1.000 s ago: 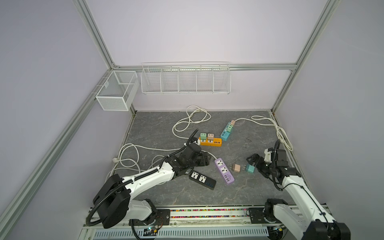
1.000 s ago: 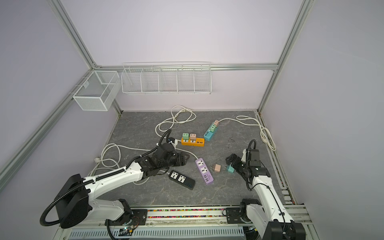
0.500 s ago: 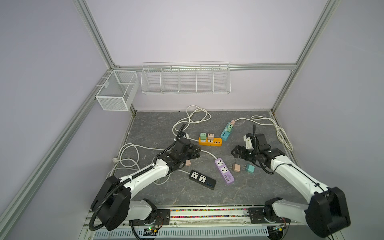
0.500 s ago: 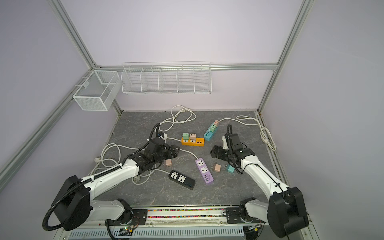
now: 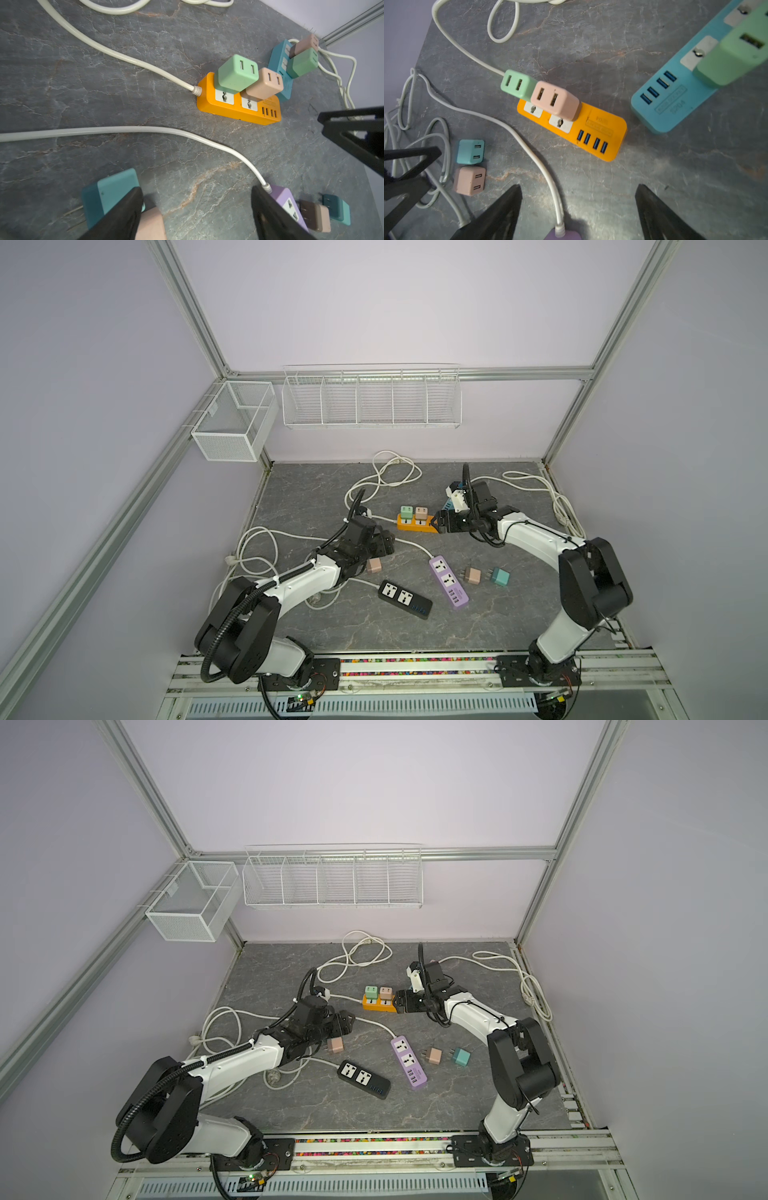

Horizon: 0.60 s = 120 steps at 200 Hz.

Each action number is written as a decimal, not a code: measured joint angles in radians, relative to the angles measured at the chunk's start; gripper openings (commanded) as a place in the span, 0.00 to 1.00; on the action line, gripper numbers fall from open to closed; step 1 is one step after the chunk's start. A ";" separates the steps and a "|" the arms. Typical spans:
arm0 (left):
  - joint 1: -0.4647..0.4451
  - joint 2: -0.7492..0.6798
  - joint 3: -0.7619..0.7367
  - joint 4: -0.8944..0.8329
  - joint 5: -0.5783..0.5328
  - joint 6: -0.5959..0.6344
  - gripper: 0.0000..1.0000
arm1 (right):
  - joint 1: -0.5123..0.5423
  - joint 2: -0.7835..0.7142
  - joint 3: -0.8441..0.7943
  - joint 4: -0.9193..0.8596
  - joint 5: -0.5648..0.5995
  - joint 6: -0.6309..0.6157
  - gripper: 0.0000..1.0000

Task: Pull the plug off the socket
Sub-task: 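Move both grippers toward the orange strip holding mint and pink plugs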

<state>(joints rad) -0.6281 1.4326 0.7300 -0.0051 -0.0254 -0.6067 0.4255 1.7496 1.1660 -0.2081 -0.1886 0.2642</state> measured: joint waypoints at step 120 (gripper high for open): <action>0.005 0.041 -0.016 0.038 0.019 0.018 0.84 | -0.049 0.240 0.149 0.122 -0.158 -0.089 0.88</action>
<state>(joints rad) -0.6228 1.4738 0.7139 0.0326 -0.0067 -0.5892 0.3763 1.9900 1.3151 -0.0856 -0.3470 0.1753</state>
